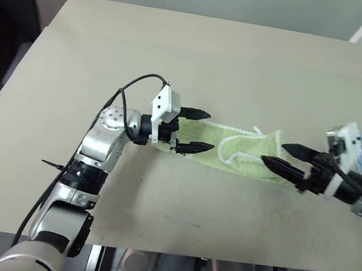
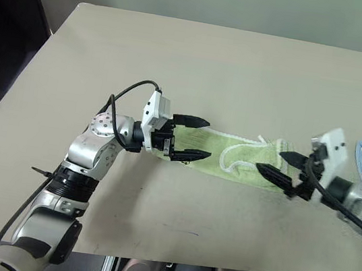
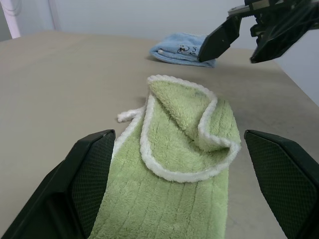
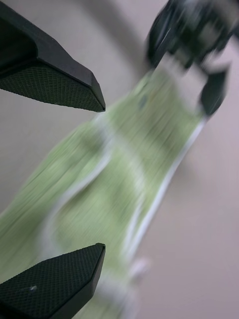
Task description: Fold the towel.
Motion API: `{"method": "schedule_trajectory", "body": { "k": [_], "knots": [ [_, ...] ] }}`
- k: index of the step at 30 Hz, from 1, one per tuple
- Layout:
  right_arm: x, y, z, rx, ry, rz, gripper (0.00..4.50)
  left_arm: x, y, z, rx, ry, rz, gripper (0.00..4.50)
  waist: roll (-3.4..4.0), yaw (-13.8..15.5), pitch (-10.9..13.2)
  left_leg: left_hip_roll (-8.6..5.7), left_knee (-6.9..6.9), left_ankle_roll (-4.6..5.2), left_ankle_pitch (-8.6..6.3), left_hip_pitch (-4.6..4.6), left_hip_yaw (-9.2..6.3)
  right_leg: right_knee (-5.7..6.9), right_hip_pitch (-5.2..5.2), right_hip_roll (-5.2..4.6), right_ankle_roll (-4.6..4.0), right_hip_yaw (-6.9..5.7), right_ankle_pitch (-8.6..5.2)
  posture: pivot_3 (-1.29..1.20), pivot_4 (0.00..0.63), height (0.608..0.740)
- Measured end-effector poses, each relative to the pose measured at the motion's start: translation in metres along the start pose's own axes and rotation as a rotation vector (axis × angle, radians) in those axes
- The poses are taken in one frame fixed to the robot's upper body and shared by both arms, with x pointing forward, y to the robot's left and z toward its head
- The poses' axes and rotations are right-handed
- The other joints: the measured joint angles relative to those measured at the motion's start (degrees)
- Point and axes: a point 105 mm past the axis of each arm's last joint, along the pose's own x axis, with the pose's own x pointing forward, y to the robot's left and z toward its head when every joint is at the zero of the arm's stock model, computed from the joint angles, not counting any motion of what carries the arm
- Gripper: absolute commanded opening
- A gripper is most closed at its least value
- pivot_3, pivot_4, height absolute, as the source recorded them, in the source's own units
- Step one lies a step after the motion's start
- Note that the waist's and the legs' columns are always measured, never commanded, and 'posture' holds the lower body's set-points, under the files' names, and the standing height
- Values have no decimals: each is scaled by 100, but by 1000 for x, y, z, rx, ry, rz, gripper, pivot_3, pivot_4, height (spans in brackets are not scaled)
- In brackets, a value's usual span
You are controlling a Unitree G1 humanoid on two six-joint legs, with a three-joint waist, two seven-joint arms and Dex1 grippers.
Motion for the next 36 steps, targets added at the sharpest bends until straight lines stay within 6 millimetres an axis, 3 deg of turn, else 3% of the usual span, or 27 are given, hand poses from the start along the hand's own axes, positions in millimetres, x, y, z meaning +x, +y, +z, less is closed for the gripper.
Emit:
{"method": "schedule_trajectory", "body": {
  "k": [1,7,11,12,16,20,26,32,36],
  "knots": [
    [-2,-2,-4,17,12,4,3886,0,0,0,-1,1,1,4500,0,-3,0,1,0,-2,-1,0,1,0,0,3,0,0,-2,0,150,740],
    [-8,1,-8,25,28,51,1648,1,0,-2,-9,-3,1,4500,0,-31,0,1,-1,-2,-2,1,3,0,-1,8,11,5,-8,0,150,740],
    [6,-14,-20,-105,101,-32,197,2,1,-2,-10,-7,1,4500,0,-31,0,3,6,12,-8,3,2,1,0,6,6,7,-1,0,150,740],
    [11,-18,-26,-124,134,-52,64,3,1,-2,-7,-11,-1,4500,0,-34,0,3,8,14,-9,3,3,1,0,6,9,7,3,0,150,740],
    [22,-34,-43,-166,211,-111,64,4,2,-2,-4,-11,0,4500,2,-34,1,3,9,17,-10,3,3,2,-1,5,49,8,29,0,150,740],
    [31,-40,-37,-202,191,-136,64,4,2,-2,-3,-11,2,4500,2,-33,1,3,12,20,-12,3,3,1,0,5,49,8,29,0,150,740],
    [37,-33,-22,-232,145,-103,64,3,2,-3,-5,-10,7,4500,2,-28,1,3,14,20,-12,2,4,0,1,5,38,8,22,0,150,740],
    [44,-26,-19,-229,143,-61,64,3,3,-3,-5,-9,18,4500,2,-30,1,3,15,20,-12,3,4,1,1,5,32,8,19,0,150,740],
    [64,-5,-11,-249,121,36,64,4,3,-3,-6,-13,21,4500,2,-59,1,4,19,18,-11,4,4,2,-1,9,25,9,24,0,150,740]
  ]
}}
